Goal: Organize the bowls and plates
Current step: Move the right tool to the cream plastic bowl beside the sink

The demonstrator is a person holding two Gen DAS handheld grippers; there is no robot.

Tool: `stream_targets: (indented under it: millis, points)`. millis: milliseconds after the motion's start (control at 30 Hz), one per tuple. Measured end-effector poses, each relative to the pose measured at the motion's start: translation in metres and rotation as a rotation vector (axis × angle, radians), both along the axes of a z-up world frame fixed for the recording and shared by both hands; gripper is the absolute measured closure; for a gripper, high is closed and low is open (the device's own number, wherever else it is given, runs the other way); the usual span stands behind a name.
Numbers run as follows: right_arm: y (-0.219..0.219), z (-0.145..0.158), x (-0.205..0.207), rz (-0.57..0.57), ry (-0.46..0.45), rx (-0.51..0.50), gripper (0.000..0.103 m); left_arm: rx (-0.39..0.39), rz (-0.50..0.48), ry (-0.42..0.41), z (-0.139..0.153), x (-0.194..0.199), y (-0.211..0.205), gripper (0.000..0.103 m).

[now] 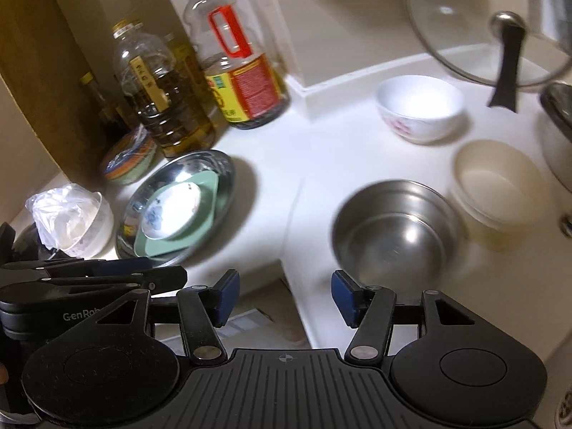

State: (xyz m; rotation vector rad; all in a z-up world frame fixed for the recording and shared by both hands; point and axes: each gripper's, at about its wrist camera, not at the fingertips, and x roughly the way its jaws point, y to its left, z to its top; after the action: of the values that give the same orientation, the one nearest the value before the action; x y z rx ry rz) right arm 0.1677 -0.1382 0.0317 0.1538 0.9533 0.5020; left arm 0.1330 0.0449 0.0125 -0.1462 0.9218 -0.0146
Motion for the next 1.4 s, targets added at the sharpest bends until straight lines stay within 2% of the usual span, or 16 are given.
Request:
stream_targets:
  millis: [367, 933, 1167, 1400]
  points:
    - [-0.055, 0.006, -0.031, -0.097, -0.014, -0.020, 0.044, 0.015, -0.080, -0.007, 0.004, -0.016, -0.053, 0.060]
    - [-0.097, 0.004, -0.050, -0.162, -0.028, -0.062, 0.044, 0.044, -0.108, -0.025, 0.009, -0.032, -0.095, 0.060]
    - [-0.107, 0.003, -0.048, -0.185, -0.036, -0.072, 0.044, 0.052, -0.134, -0.039, 0.012, -0.027, -0.107, 0.060]
    - [-0.118, 0.002, -0.038, -0.252, -0.035, -0.069, 0.044, 0.062, -0.202, -0.054, 0.013, -0.006, -0.116, 0.060]
